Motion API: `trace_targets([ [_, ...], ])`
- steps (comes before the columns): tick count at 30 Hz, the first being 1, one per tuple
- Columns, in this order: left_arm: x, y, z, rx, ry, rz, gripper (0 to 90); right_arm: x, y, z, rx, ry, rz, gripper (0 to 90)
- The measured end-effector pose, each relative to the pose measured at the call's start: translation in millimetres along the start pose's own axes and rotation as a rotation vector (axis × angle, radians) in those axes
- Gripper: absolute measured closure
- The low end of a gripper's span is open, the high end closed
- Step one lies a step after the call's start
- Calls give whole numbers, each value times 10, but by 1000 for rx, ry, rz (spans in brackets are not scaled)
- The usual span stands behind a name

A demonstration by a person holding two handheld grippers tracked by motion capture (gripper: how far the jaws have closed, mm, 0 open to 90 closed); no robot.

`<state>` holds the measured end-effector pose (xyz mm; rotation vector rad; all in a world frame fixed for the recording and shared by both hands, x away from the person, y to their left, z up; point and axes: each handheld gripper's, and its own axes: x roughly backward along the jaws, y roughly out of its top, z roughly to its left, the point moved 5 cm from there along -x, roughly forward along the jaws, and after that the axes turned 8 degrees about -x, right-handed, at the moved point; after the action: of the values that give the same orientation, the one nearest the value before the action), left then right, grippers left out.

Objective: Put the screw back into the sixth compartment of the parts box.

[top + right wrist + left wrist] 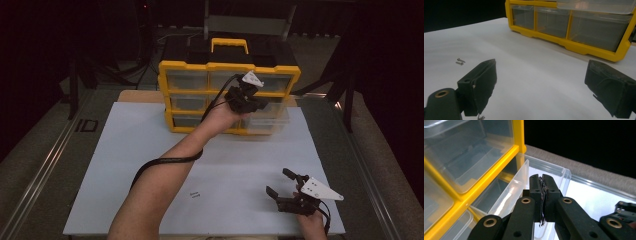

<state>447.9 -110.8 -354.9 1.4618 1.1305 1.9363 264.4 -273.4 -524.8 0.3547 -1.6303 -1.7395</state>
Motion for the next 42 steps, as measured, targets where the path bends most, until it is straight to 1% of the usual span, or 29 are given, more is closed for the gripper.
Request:
trace_targets([
  [1,0,0,0,0,0,0,887,0,0,0,0,0,0,105],
  [3,-56,0,10,9,-5,24,887,0,-1,2,-1,-1,1,106],
  [4,-56,0,10,9,-5,24,887,0,-1,2,-1,-1,1,106],
  [5,-92,-4,17,11,1,36,887,-1,-1,3,-1,0,1,106],
  [7,-118,-12,15,2,-1,46,887,0,0,4,0,0,1,106],
  [9,-132,-13,15,5,-2,46,887,2,1,4,0,1,0,106],
  [10,-154,-21,21,5,3,60,887,3,1,2,-2,0,-1,106],
  [12,-181,-31,26,22,-9,69,887,2,-2,-1,-2,1,2,106],
  [15,-207,-44,26,26,-11,86,886,1,-2,2,-4,2,2,105],
  [17,-232,-64,36,45,-21,109,886,2,0,4,1,2,0,106],
  [18,-262,-90,32,42,-28,142,886,1,-1,3,1,2,1,105],
  [19,-276,-101,33,54,-36,153,886,1,-3,4,-3,1,3,106],
  [20,-288,-112,36,55,-37,166,886,0,-4,4,-3,1,4,105],
  [21,-288,-112,36,55,-37,166,886,0,-4,4,-3,1,4,105],
  [22,-308,-129,44,69,-34,184,885,0,-5,4,3,1,6,106],
  [24,-323,-142,56,83,-40,190,880,-1,-5,7,4,2,6,105],
  [25,-327,-148,64,83,-24,198,877,-1,-6,7,3,2,7,105],
  [27,-324,-145,77,98,-26,187,828,0,-6,6,4,2,7,106],
  [30,-277,-122,77,86,-29,171,787,3,-4,4,-3,1,5,105],
  [31,-251,-113,78,89,-25,166,765,3,-4,2,-4,0,5,106],
  [32,-225,-104,78,97,-29,156,746,3,-5,0,-4,0,4,106],
  [33,-195,-96,73,96,-41,137,737,2,-5,0,-3,0,4,106],
  [34,-195,-96,73,96,-41,137,703,2,-5,0,-3,0,4,106],
  [35,-130,-91,72,92,-44,123,674,0,-5,4,-2,2,4,106],
  [36,-130,-91,72,92,-44,123,648,0,-4,5,0,2,5,105],
  [37,-95,-90,72,92,-56,107,632,0,-4,6,2,2,5,106],
  [39,10,-98,87,105,-61,75,606,1,-3,7,1,2,5,106],
  [41,10,-98,87,105,-61,75,598,1,-4,5,3,1,5,106],
  [42,108,-116,107,108,-58,53,598,1,-4,5,3,1,5,106],
])
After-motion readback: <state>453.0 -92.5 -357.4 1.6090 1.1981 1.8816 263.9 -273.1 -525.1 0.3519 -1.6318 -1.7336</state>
